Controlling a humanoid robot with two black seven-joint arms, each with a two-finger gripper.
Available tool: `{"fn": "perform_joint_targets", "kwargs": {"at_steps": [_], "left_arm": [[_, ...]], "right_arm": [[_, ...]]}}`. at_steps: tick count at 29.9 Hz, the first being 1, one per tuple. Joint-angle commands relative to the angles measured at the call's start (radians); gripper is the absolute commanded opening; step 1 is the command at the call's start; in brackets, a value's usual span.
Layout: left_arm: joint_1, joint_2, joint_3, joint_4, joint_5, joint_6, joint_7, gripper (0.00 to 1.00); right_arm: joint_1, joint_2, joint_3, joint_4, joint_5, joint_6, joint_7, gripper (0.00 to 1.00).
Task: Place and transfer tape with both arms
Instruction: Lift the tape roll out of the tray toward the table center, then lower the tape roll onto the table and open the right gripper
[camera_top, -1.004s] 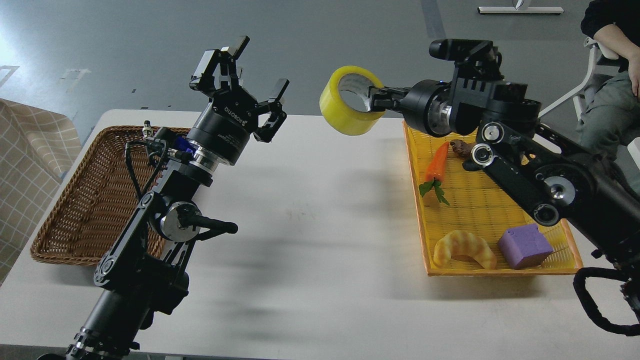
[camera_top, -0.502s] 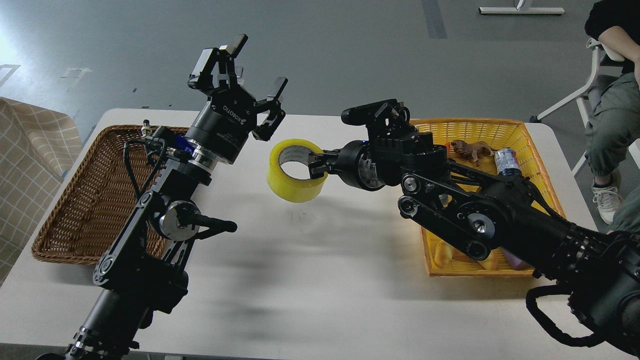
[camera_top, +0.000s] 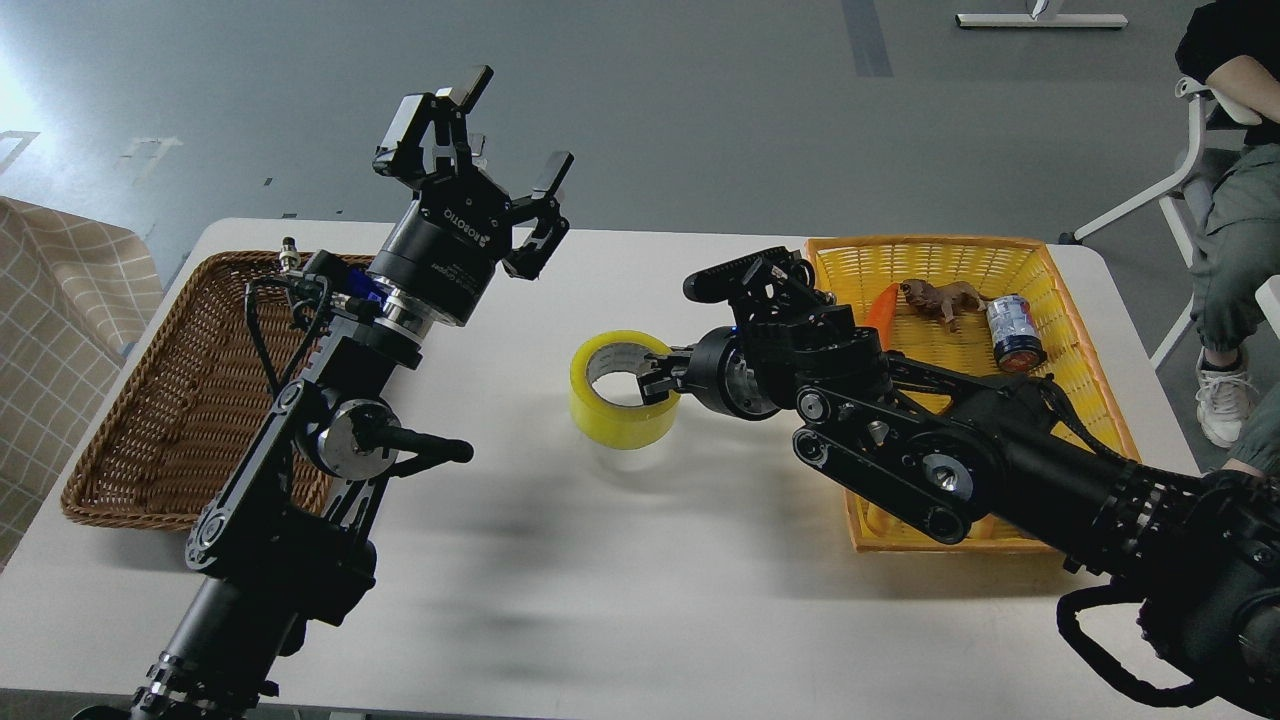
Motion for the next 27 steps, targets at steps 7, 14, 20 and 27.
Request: {"fn": "perform_joint_targets", "kwargs": {"at_steps": [7,14,20,27], "left_arm": [[0.002,0.0,0.0,0.0,0.0,0.0,-0.002,0.98],[0.005,0.0,-0.002,0.0,0.0,0.0,-0.002,0.98],[0.005,0.0,-0.003,0.0,0.0,0.0,-0.003,0.98],[0.006,0.0,-0.003,0.0,-0.002,-0.001,-0.003,0.98]], "right_arm": [[-0.029,0.0,-0.007,0.001,0.0,0.0,-0.003,0.03],[-0.045,0.0,-0.008,0.006,0.0,0.0,-0.022,0.03],[-0.051,0.0,-0.008,0.006,0.001,0.0,-0.023,0.03],[-0.085,0.0,-0.008,0.014,0.003,0.0,-0.048,0.03]]}}
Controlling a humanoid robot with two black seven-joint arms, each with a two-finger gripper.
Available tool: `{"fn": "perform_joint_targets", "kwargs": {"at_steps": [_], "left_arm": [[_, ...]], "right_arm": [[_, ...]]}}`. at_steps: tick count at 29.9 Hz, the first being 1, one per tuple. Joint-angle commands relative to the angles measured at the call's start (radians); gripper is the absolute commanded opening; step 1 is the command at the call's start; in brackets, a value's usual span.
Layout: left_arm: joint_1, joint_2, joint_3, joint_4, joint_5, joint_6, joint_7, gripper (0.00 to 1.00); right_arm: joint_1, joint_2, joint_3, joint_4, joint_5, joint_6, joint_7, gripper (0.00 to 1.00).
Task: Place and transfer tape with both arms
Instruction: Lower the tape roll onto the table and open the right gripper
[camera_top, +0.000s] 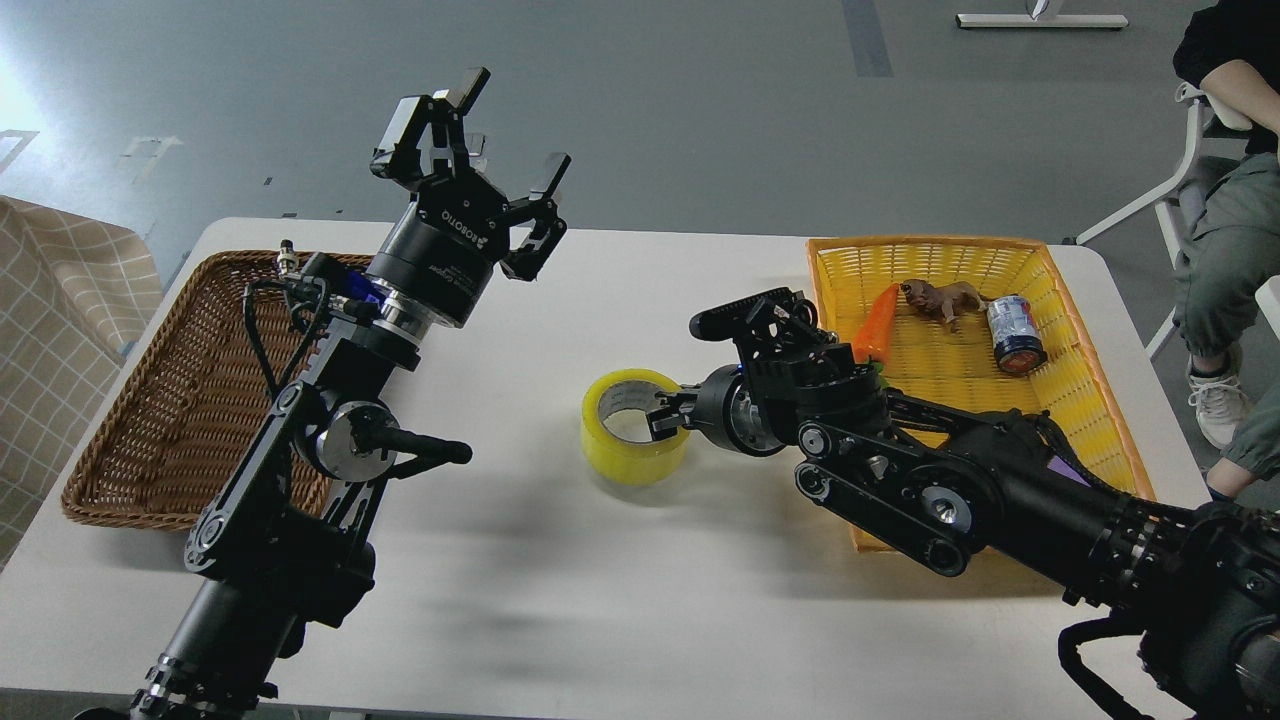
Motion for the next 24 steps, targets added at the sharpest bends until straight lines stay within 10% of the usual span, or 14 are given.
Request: {"fn": "perform_joint_targets", "kwargs": {"at_steps": [1,20,24], "left_arm": [[0.002,0.0,-0.002,0.0,-0.002,-0.001,0.0,0.98],[0.003,0.0,-0.002,-0.001,-0.002,-0.001,-0.009,0.98],[0.003,0.0,-0.002,-0.001,-0.002,-0.001,-0.009,0.98]], "right_arm": [[-0.01,0.0,0.0,0.003,0.001,0.0,-0.006,0.03],[-0.014,0.0,0.012,-0.004,0.001,0.0,-0.006,0.1],[-0.014,0.0,0.017,0.0,0.008,0.0,-0.005,0.28]]}}
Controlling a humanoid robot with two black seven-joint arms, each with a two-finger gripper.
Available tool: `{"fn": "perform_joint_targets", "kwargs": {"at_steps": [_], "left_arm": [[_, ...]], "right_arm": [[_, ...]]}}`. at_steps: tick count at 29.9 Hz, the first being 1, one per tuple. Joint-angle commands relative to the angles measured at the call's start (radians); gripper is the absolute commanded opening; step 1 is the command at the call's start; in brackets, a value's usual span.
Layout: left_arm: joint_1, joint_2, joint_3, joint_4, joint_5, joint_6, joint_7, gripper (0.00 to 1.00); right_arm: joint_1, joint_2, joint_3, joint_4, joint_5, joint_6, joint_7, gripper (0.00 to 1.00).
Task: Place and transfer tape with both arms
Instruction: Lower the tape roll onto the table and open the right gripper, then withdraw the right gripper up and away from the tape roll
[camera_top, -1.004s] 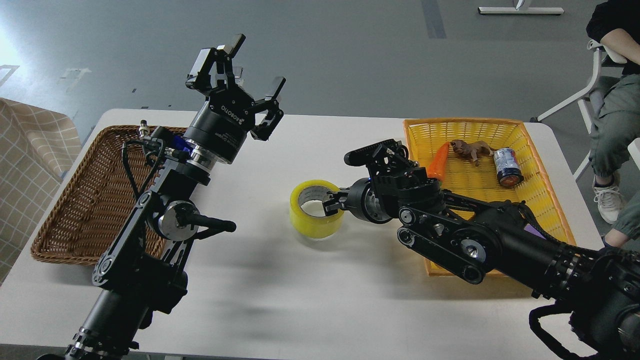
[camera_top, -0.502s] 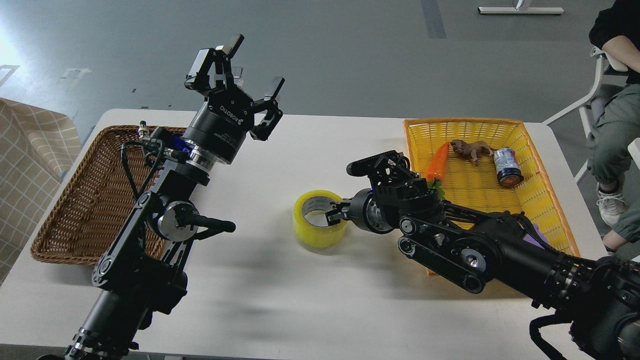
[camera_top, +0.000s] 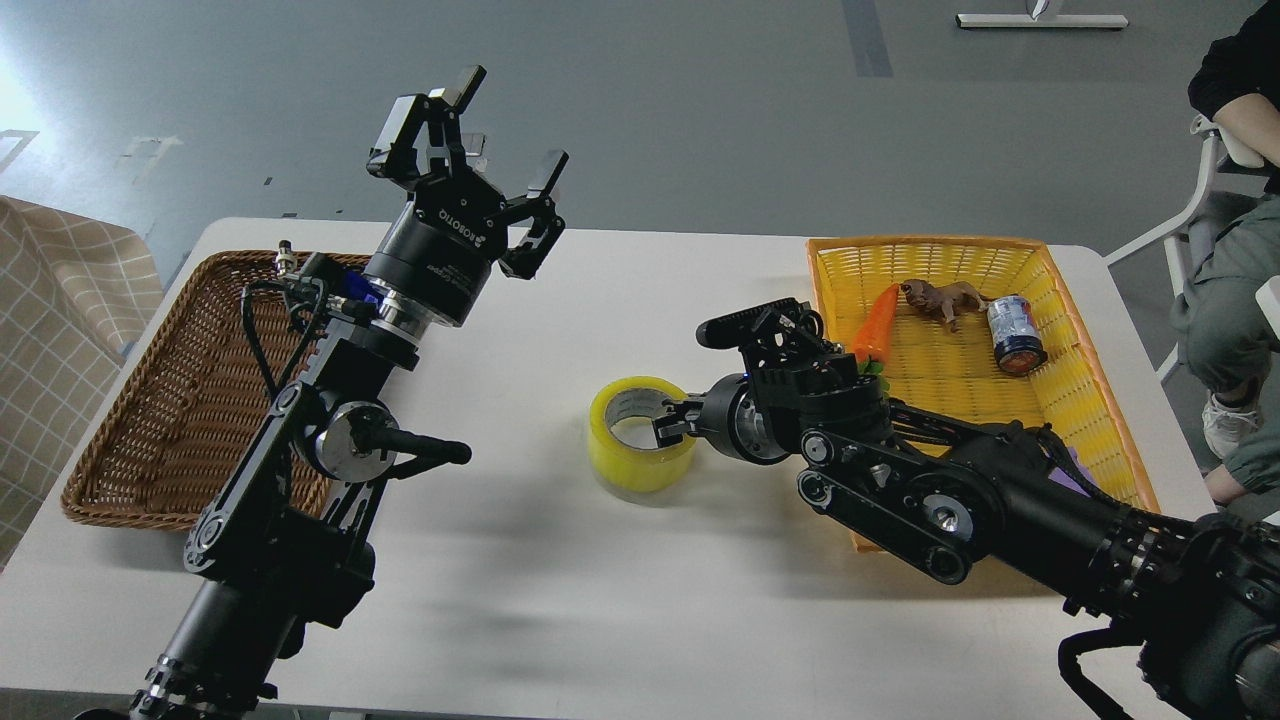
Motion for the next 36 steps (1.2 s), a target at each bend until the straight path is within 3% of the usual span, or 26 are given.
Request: {"fn": "perform_joint_targets", "kwargs": {"at_steps": [1,6,16,23,30,36], "left_arm": [[0.001,0.0,0.0,0.0,0.0,0.0,0.0,0.98],[0.003,0.0,-0.003,0.0,0.0,0.0,0.0,0.98],[-0.002,0.0,-0.003,-0.006,-0.002,0.0,0.0,0.98],[-0.003,0.002,0.001,-0.005,0.0,0.005,0.002,0.98],[-0.009,0.018,0.017,0.006,0.009,0.009,0.011,0.98],[-0.012,0.034,0.018,0.014,0.008,0.006,0.02,0.98]], "right_arm": [[-0.001,0.0,0.002,0.003,0.004,0.0,0.001,0.33],[-0.001,0.0,0.024,0.003,0.007,0.0,0.003,0.62],[0.017,0.0,0.129,0.013,0.01,0.0,0.006,0.92],[0.008,0.0,0.376,0.127,0.012,0.0,0.006,1.0],[-0.094,-0.014,0.597,0.249,0.051,0.0,0.006,1.0],[-0.171,-0.002,0.786,0.351,0.274,0.0,0.012,1.0]]}}
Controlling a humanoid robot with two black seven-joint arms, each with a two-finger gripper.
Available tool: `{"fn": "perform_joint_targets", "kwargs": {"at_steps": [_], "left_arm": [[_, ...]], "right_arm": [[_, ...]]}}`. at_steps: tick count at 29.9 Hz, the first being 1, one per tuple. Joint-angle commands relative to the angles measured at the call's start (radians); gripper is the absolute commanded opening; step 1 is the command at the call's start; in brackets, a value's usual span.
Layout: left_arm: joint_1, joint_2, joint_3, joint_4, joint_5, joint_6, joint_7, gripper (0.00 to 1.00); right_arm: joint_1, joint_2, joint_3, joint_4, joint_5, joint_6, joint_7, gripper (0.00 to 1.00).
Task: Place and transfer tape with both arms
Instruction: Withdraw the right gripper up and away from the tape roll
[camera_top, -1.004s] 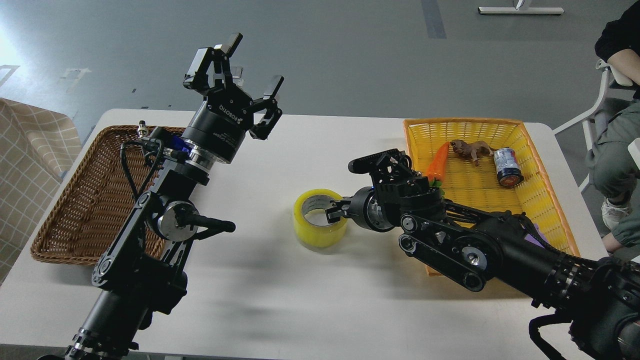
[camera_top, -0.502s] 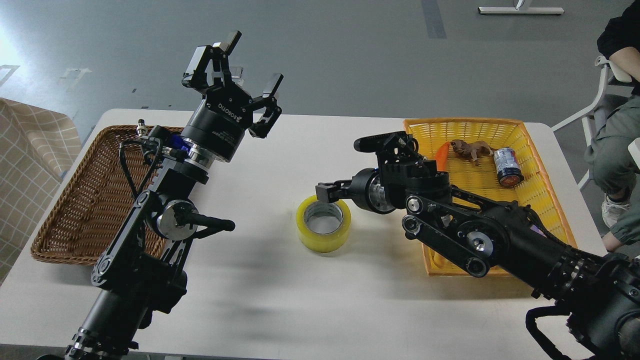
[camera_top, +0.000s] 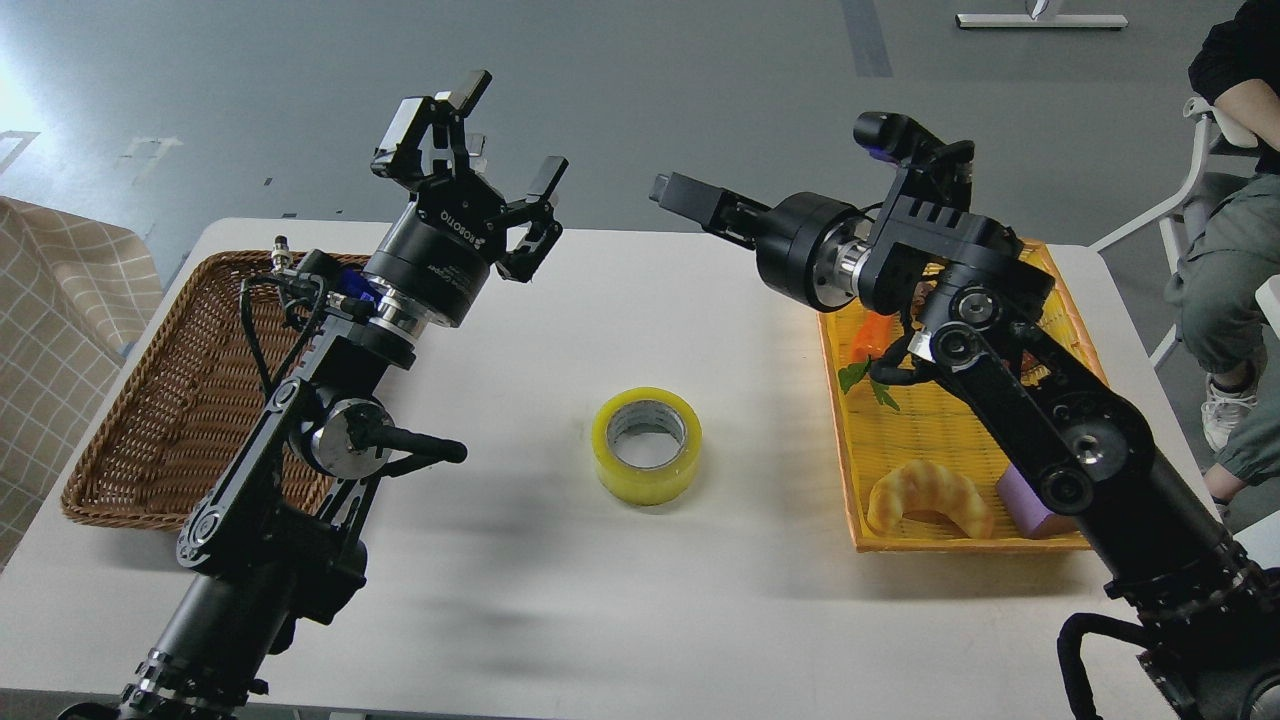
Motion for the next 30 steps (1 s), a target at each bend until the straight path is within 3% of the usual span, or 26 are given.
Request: {"fn": "perform_joint_targets", "kwargs": {"at_steps": [1,4,9,11,14,15,17,19,25,30], "left_arm": [[-0.005,0.005,0.0,0.001,-0.001,-0.007,0.035,0.98],[-0.019,-0.003,-0.007,-0.001,-0.017,-0.009,0.121,0.98],[-0.016,-0.007,-0.006,-0.001,-0.014,-0.005,0.114,0.98],[-0.014,-0.009,-0.006,-0.001,-0.014,-0.005,0.103,0.98],[-0.016,-0.009,-0.006,-0.001,-0.012,-0.007,-0.01,0.98],[-0.016,-0.006,-0.003,-0.001,-0.007,-0.007,-0.067,0.98],[-0.017,-0.009,-0.003,-0.004,-0.004,-0.001,-0.098,0.98],[-0.017,-0.014,-0.001,-0.011,-0.004,0.001,-0.096,0.98],[-0.011,-0.015,0.008,-0.018,-0.003,-0.001,-0.066,0.98],[-0.017,-0.014,0.011,-0.018,-0.003,-0.007,-0.052,0.98]], "right_arm": [[-0.056,0.007,0.142,0.06,0.198,0.0,0.002,1.0],[-0.1,0.007,0.233,0.075,0.388,0.0,0.006,1.0],[-0.133,0.007,0.348,0.093,0.522,0.0,0.043,1.0],[-0.136,0.007,0.368,0.097,0.55,0.0,0.061,1.0],[-0.153,0.007,0.403,0.103,0.58,0.0,0.112,1.0],[-0.159,0.007,0.411,0.107,0.58,0.0,0.13,1.0],[-0.166,0.007,0.417,0.112,0.579,0.0,0.15,1.0],[-0.169,0.007,0.417,0.112,0.579,0.0,0.157,1.0],[-0.172,0.007,0.417,0.112,0.579,0.0,0.252,0.99],[-0.189,0.007,0.399,0.11,0.577,-0.027,0.258,0.99]]}}
